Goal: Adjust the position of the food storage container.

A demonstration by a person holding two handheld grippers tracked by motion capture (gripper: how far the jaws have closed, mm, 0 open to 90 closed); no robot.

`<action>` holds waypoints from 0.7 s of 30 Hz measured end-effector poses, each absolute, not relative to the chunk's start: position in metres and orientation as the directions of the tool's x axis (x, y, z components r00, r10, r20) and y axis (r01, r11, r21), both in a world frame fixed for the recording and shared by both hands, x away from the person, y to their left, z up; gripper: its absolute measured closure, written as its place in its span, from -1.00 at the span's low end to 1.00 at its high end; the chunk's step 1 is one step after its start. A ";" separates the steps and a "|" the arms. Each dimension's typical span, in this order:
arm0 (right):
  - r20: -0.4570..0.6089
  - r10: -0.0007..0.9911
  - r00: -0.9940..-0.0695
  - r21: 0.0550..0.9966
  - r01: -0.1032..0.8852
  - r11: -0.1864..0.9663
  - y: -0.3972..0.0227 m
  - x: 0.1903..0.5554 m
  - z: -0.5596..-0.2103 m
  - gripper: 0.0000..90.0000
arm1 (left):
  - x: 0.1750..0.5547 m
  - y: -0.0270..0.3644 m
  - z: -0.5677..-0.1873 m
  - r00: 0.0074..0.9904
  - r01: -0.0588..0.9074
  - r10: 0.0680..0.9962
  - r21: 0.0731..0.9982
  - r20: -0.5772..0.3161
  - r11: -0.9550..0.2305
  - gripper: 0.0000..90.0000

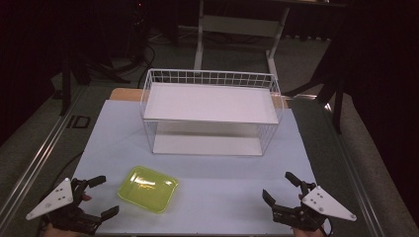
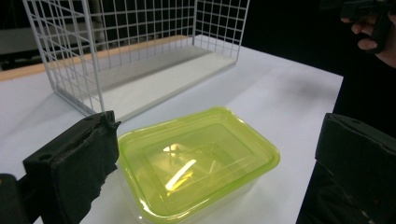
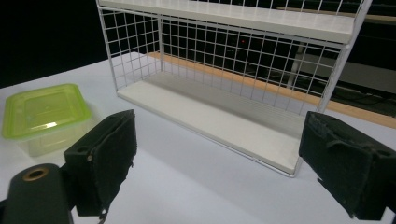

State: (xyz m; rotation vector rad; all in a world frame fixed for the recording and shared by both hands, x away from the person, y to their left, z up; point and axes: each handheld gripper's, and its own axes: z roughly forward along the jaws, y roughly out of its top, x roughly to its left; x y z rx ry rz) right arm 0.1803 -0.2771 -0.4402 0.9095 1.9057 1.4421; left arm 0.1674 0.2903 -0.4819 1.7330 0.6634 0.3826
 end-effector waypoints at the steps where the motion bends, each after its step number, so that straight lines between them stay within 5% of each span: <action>1: -0.044 0.798 -0.601 0.966 0.178 0.187 -0.276 0.180 -0.440 -0.74 | 0.167 0.290 -0.482 0.785 0.231 0.614 0.960 -0.088 -0.157 -0.99; 12: -0.026 0.804 -0.595 0.968 0.185 0.168 -0.278 0.178 -0.440 -0.74 | 0.188 0.306 -0.472 0.757 0.270 0.648 0.944 -0.087 -0.188 -0.96; 17: -0.025 0.795 -0.606 0.968 0.183 0.170 -0.277 0.179 -0.441 -0.74 | 0.200 0.324 -0.471 0.743 0.294 0.663 0.936 -0.096 -0.194 -0.61; 21: -0.019 0.791 -0.611 0.968 0.186 0.167 -0.275 0.178 -0.441 -0.74 | 0.209 0.332 -0.475 0.731 0.324 0.676 0.918 -0.092 -0.226 -0.07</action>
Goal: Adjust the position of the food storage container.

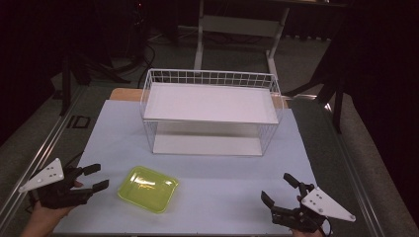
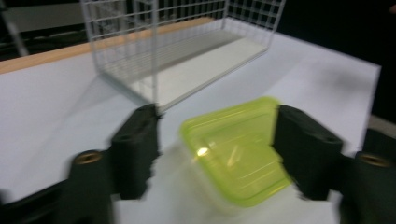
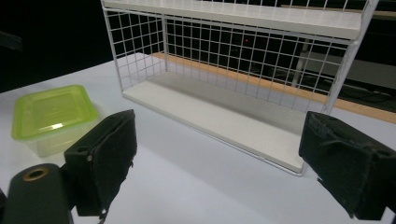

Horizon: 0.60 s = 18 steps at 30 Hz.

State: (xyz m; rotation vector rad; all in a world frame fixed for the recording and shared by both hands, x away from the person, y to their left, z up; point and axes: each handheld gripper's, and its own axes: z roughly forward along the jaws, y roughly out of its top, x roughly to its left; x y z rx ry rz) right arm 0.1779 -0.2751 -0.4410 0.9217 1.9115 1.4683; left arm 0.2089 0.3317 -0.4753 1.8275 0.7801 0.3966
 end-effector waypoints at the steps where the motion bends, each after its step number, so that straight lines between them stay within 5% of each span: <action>1: -0.023 0.790 -0.613 0.969 0.180 0.169 -0.274 0.178 -0.441 -0.74 | 0.211 0.333 -0.477 0.727 0.332 0.680 0.914 -0.089 -0.235 -0.01; 16: -0.016 0.780 -0.626 0.970 0.179 0.164 -0.269 0.177 -0.441 -0.74 | 0.227 0.331 -0.513 0.724 0.438 0.684 0.829 -0.095 -0.349 0.99; 18: -0.019 0.777 -0.629 0.970 0.178 0.167 -0.268 0.177 -0.441 -0.74 | 0.228 0.328 -0.515 0.723 0.447 0.685 0.814 -0.085 -0.371 1.00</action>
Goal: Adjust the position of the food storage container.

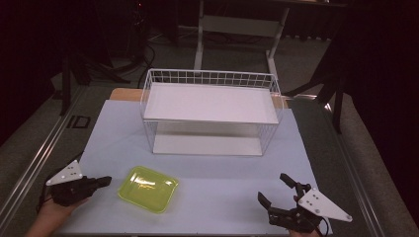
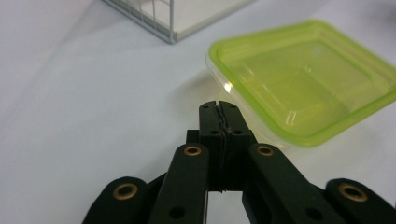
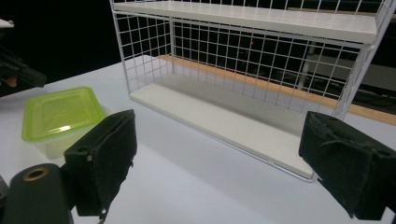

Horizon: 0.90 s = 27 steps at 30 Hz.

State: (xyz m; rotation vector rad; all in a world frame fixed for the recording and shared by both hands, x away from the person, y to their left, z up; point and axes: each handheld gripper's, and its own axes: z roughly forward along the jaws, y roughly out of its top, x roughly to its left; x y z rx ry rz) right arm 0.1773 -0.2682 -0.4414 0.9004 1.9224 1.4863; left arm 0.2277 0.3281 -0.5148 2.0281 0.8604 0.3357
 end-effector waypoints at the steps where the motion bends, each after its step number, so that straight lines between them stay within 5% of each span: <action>1: -0.021 0.777 -0.629 0.969 0.177 0.170 -0.268 0.177 -0.441 -0.74 | 0.228 0.327 -0.516 0.728 0.448 0.679 0.811 -0.088 -0.375 1.00; 27: 0.003 0.771 -0.637 0.968 0.194 0.157 -0.270 0.179 -0.442 -0.74 | 0.232 0.271 -0.518 0.813 0.445 0.564 0.775 -0.141 -0.448 1.00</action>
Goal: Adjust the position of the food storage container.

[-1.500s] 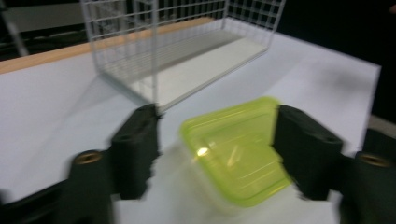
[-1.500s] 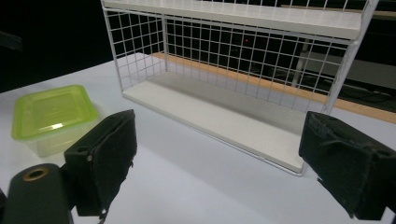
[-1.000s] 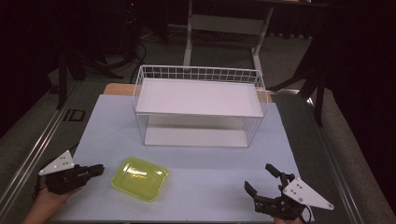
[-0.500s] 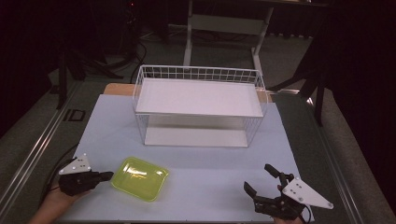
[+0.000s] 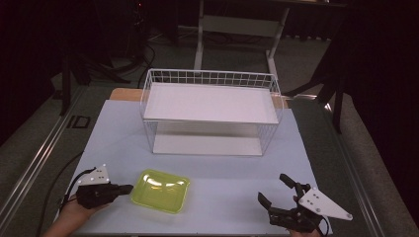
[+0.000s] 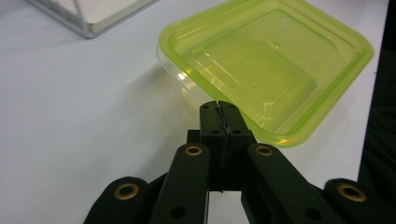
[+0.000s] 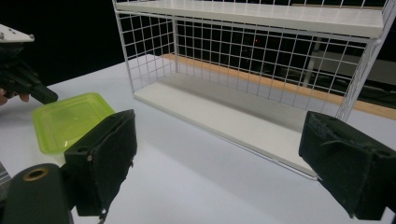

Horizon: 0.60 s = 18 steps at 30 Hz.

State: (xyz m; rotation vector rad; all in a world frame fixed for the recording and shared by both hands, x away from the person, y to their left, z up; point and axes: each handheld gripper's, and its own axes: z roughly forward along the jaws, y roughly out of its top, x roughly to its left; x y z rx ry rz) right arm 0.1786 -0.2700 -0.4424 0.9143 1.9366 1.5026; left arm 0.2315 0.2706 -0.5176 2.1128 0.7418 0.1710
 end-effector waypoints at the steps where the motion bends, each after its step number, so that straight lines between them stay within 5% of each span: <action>1: 0.004 0.770 -0.638 0.968 0.194 0.156 -0.270 0.179 -0.442 -0.74 | 0.231 0.268 -0.517 0.812 0.449 0.566 0.773 -0.144 -0.448 1.00; 18: 0.003 0.763 -0.646 0.968 0.194 0.159 -0.269 0.179 -0.442 -0.74 | 0.230 0.257 -0.520 0.810 0.467 0.568 0.742 -0.142 -0.481 1.00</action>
